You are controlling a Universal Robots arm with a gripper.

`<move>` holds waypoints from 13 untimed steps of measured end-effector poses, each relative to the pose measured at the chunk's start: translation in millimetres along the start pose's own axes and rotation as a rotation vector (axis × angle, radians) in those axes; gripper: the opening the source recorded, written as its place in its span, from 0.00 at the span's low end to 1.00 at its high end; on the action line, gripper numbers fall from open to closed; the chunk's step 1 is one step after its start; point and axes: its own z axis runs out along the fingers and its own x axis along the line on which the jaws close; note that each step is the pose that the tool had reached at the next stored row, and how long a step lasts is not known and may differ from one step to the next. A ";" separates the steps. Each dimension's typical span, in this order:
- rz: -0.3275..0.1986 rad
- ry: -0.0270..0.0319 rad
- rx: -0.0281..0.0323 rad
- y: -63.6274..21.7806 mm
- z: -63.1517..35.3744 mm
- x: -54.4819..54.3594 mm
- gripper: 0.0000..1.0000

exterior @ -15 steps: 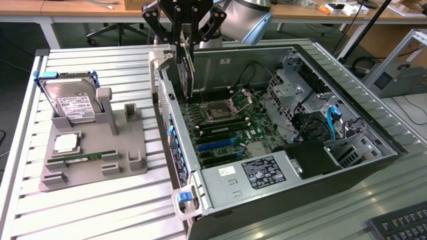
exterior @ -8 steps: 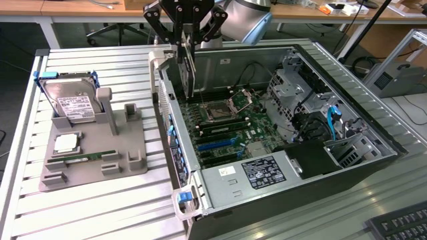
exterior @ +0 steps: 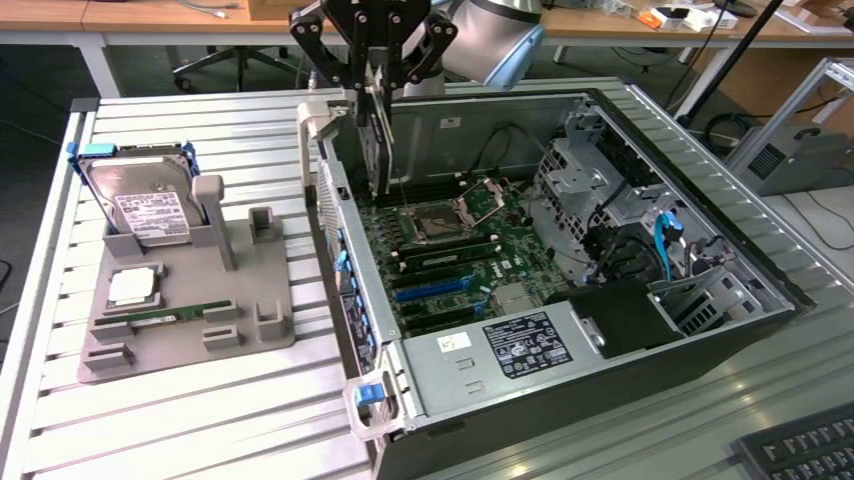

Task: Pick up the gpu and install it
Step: 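Pick up the gpu and move the gpu toward the slot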

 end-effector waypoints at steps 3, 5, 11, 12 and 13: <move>0.000 -0.0001 -0.0001 0.1 0.1 -0.7 0.27; 0.000 0.0000 0.0000 0.1 0.0 -1.2 0.27; 0.000 0.0000 0.0000 0.2 0.1 -2.9 0.27; 0.000 0.0000 0.0000 0.2 0.1 -3.2 0.27; 0.000 -0.0001 0.0000 0.3 0.1 -3.4 0.27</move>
